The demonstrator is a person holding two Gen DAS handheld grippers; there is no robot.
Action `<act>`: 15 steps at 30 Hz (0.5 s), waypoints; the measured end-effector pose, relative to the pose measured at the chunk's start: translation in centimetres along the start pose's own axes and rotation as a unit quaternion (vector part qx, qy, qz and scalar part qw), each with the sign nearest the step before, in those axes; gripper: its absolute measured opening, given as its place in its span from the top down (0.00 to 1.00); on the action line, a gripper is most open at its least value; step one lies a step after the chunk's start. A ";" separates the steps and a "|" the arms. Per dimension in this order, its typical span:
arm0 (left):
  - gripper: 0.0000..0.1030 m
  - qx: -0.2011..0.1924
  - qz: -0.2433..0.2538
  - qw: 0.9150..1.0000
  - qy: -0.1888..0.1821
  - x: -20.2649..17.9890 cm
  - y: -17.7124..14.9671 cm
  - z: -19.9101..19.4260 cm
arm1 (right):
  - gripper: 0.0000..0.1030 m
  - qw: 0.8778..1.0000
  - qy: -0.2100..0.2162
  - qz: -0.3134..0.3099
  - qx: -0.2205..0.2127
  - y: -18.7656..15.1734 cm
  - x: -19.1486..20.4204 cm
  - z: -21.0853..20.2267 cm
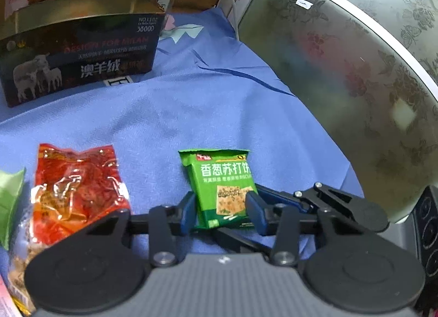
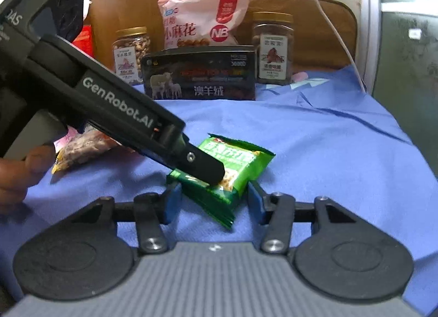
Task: Organize snacks
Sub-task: 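Carry the green packet into the tin and open the left tool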
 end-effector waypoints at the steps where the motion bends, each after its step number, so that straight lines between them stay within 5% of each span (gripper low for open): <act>1: 0.61 -0.001 -0.001 1.000 0.002 0.1 0.1 -0.3 | 0.47 1.000 0.005 0.001 0.002 0.2 0.0 0.1; 8: 0.61 -0.041 -0.003 0.999 0.000 1.0 1.9 -3.6 | 0.47 0.997 0.059 0.053 -0.013 3.6 -0.7 0.2; 15: 0.61 -0.118 0.018 0.992 0.043 2.9 6.9 -6.6 | 0.47 0.996 0.054 -0.004 -0.075 9.8 1.0 2.3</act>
Point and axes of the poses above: each gripper's, at about its wrist camera, not at the fingertips, and z roughly the way its jaws point, x to its left, y to its top, the point moved 2 cm from there along z, roughly the way its jaws point, and after that the axes turned 2 degrees about z, right-handed, at the moved point
